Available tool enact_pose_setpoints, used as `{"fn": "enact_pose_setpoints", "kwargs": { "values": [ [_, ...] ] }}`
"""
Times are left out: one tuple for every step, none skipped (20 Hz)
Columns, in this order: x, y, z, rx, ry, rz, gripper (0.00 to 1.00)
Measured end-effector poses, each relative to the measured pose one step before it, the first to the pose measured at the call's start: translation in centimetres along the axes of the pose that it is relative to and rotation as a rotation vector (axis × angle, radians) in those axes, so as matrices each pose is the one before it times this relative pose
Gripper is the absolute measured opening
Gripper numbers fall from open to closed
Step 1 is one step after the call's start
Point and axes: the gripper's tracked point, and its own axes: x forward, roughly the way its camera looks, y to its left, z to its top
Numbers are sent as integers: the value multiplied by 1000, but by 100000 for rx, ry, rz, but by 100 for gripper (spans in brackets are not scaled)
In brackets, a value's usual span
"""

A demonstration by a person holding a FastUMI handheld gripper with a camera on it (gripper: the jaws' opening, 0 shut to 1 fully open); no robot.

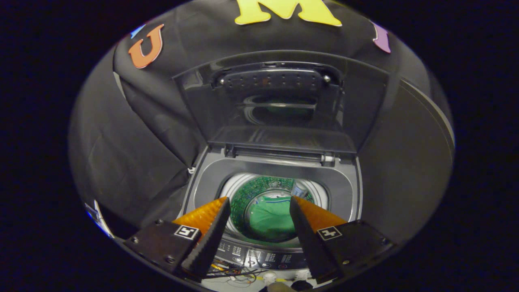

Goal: Put the clothes into the washing machine and then close the washing machine lid.

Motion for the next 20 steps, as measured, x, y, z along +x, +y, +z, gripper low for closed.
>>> {"fn": "enact_pose_setpoints", "kwargs": {
  "values": [
    [-111, -2, -260, 599, 456, 57, 91],
    [-113, -200, -176, 29, -64, -501, 91],
    [-194, -148, -48, -291, -139, -256, 91],
    [-226, -141, 48, -282, -754, -362, 91],
    [-387, -112, 83, -201, -668, -33, 91],
    [-418, -76, 71, -227, -830, -96, 91],
    [-658, -51, 182, -429, -1134, 151, 91],
    [-736, -238, 261, -635, -1658, -211, 91],
    [-693, -127, 328, -868, -1688, -35, 91],
    [-1106, -251, 415, -978, -1887, -267, 91],
    [-876, -79, 534, -503, -1677, 55, 91],
    [-850, -164, 541, -742, -1737, -105, 91],
    [-943, -172, 451, -500, -1767, -282, 91],
    [-1030, -95, 708, -714, -1851, -225, 91],
    [-835, -153, 518, -564, -1635, -580, 91],
    [-946, -31, 737, -721, -2324, -219, 91],
    [-914, -46, 658, -524, -1885, -686, 91],
    [-1239, -59, 889, -159, -1951, -330, 91],
    [-998, 97, 897, 129, -2160, -223, 91],
    [-827, 77, 859, 83, -1976, -303, 91]
  ]
}}
